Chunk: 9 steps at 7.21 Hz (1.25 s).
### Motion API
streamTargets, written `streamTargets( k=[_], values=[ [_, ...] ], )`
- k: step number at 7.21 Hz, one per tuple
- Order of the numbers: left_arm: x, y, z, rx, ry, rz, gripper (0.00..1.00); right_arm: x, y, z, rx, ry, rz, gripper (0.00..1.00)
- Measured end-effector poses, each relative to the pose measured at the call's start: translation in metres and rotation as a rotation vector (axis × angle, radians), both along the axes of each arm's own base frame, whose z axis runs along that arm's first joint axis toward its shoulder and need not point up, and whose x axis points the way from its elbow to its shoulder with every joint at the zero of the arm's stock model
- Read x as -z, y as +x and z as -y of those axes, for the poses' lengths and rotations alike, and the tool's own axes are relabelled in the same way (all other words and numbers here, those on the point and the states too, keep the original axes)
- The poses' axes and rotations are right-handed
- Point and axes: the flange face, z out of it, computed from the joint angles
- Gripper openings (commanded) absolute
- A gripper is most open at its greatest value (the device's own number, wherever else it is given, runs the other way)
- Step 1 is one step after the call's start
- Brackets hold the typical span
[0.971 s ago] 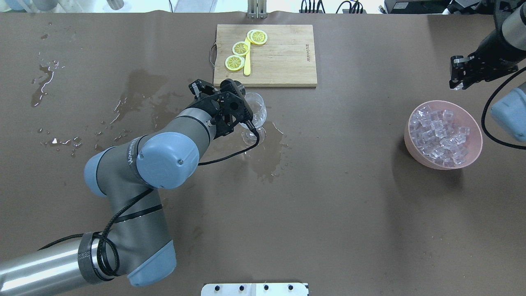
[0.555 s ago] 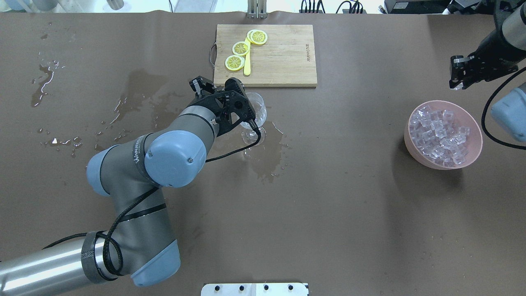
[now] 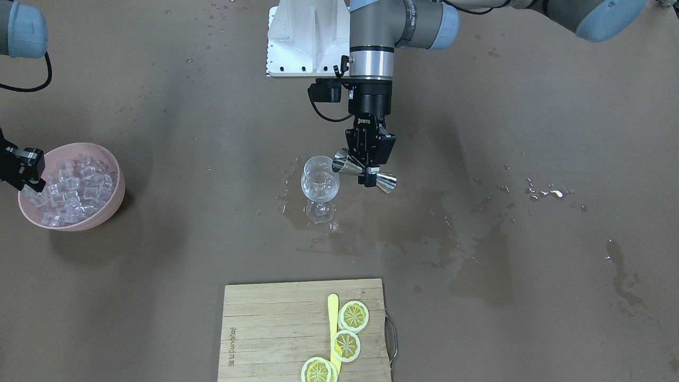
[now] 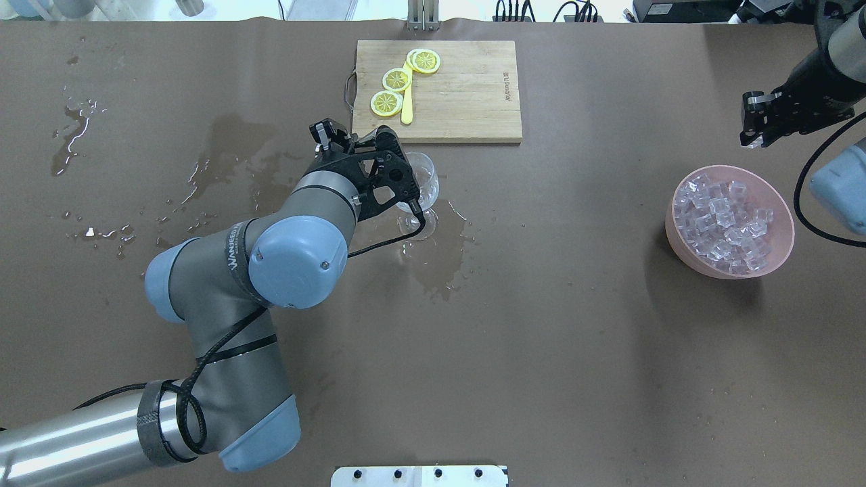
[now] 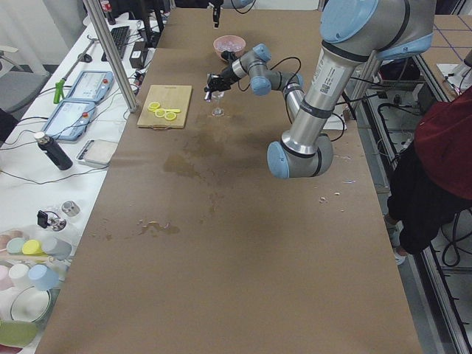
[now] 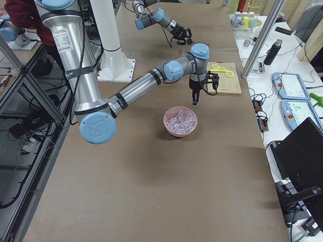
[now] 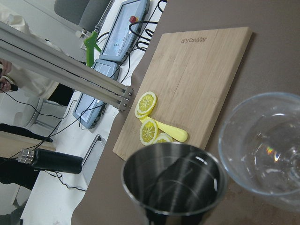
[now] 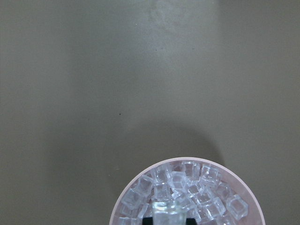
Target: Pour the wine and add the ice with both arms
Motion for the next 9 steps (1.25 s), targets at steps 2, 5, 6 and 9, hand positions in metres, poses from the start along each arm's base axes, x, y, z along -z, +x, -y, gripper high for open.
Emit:
streamTargets(
  k=[2, 5, 6, 9],
  values=[
    [0.005, 0.003, -0.003, -0.017, 0.026, 0.036, 0.0, -0.001, 0.0, -0.001, 0.0, -0.001, 0.0, 0.13],
    [0.009, 0.012, -0.012, -0.026, 0.066, 0.087, 0.0, -0.001, 0.0, -0.001, 0.0, -0.001, 0.0, 0.13],
    [0.01, 0.014, -0.014, -0.022, 0.071, 0.101, 0.0, -0.001, 0.0, -0.001, 0.0, -0.001, -0.001, 0.13],
    [0.012, 0.014, -0.014, -0.025, 0.092, 0.156, 0.0, -0.001, 0.0, -0.001, 0.0, -0.002, 0.0, 0.13]
  ],
)
